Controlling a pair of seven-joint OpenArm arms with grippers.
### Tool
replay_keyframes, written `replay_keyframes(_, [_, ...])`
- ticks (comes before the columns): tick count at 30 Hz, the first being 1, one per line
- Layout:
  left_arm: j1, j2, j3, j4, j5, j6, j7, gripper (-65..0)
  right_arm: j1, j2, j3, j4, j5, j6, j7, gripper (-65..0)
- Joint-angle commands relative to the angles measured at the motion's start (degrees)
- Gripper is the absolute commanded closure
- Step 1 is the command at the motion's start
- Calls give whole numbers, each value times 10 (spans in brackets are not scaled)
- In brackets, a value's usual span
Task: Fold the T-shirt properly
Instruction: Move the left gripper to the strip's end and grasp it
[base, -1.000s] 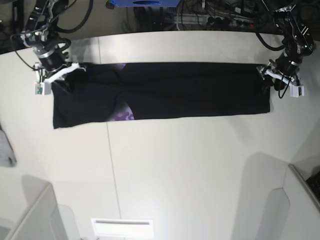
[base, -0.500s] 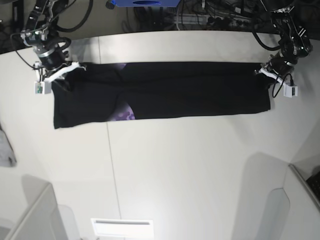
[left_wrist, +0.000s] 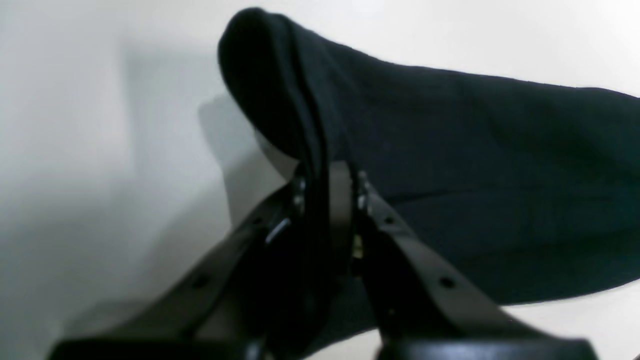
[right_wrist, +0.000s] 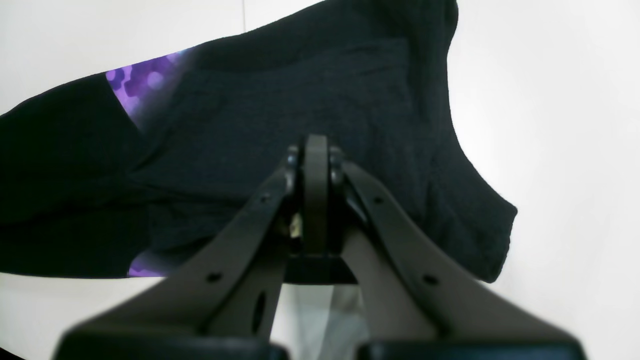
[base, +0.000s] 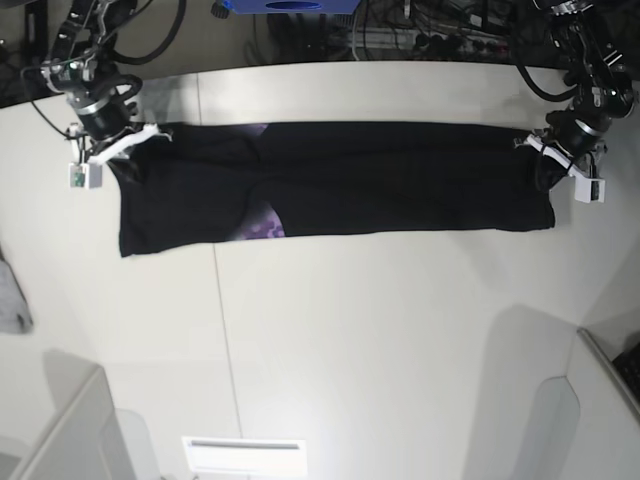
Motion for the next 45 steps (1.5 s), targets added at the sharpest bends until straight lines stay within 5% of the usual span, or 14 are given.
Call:
replay_keyframes(1, [5, -6, -3, 27, 2, -1, -11, 0, 1, 5, 3, 12, 7, 4, 14, 0])
replay_keyframes(9, [11, 47, -2, 107, 118, -3, -10, 0, 2, -6, 3, 12, 7, 4, 14, 0])
replay_keyframes(33, [37, 50, 177, 156, 123, 0, -10, 0, 3, -10, 4, 12, 7, 2, 14, 0])
replay_keyframes(45, [33, 52, 258, 156, 120, 30, -10, 0, 3, -10, 4, 12, 7, 1, 14, 0])
